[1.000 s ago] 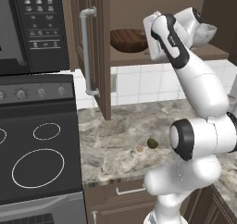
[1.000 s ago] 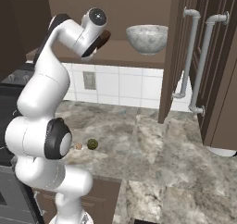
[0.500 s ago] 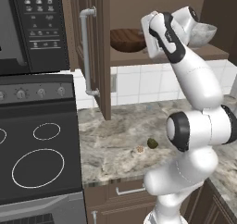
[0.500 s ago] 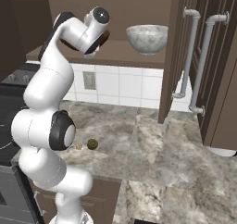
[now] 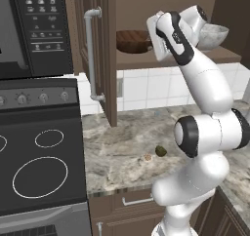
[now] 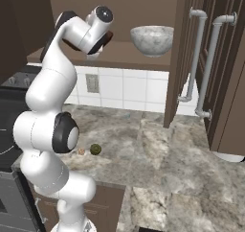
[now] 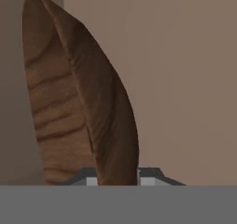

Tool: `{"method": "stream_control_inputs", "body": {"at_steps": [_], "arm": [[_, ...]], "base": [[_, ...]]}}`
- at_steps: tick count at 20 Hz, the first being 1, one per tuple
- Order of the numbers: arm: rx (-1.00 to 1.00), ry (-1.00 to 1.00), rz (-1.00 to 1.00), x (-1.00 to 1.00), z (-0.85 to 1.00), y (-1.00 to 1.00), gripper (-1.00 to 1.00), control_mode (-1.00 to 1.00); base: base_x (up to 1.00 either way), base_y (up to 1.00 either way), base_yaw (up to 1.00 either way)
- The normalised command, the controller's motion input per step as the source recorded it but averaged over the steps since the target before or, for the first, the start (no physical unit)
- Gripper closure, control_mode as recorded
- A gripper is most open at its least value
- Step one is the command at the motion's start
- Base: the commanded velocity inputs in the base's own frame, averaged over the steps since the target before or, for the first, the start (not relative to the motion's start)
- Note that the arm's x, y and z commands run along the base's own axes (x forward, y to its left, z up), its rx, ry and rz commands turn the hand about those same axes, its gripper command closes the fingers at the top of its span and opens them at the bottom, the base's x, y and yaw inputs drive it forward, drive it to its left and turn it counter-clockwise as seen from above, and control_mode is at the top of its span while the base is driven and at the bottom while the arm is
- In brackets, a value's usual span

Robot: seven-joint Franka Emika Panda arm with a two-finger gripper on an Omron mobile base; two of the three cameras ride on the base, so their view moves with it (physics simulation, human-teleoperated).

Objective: Pick both bowls and place them on the counter. Then place the kiwi in one bowl and place the sugar cube in the other bowl.

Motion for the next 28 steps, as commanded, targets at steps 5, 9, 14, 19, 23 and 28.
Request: {"method": "stream_control_inputs", "body": {"at_steps": [5, 9, 14, 19, 23, 28], "arm": [[-0.03, 0.01, 0.04, -0.17, -0.1, 0.0, 1.0, -1.0], [-0.05, 0.06, 0.05, -0.36, -0.07, 0.0, 1.0, -1.0], [-0.03, 0.05, 0.04, -0.52, -0.02, -0.01, 1.0, -1.0], [0.0, 0.05, 0.0, -0.6, 0.0, -0.01, 1.0, -1.0], [0.0, 0.08, 0.0, -0.64, 0.0, 0.0, 1.0, -1.0], [0.0, 0.1, 0.0, -0.65, 0.0, -0.01, 1.0, -1.0]], "base": [[0.0, 0.0, 0.0], [0.0, 0.0, 0.0], [0.0, 0.0, 0.0], [0.0, 0.0, 0.0], [0.0, 0.0, 0.0], [0.0, 0.0, 0.0]]}}
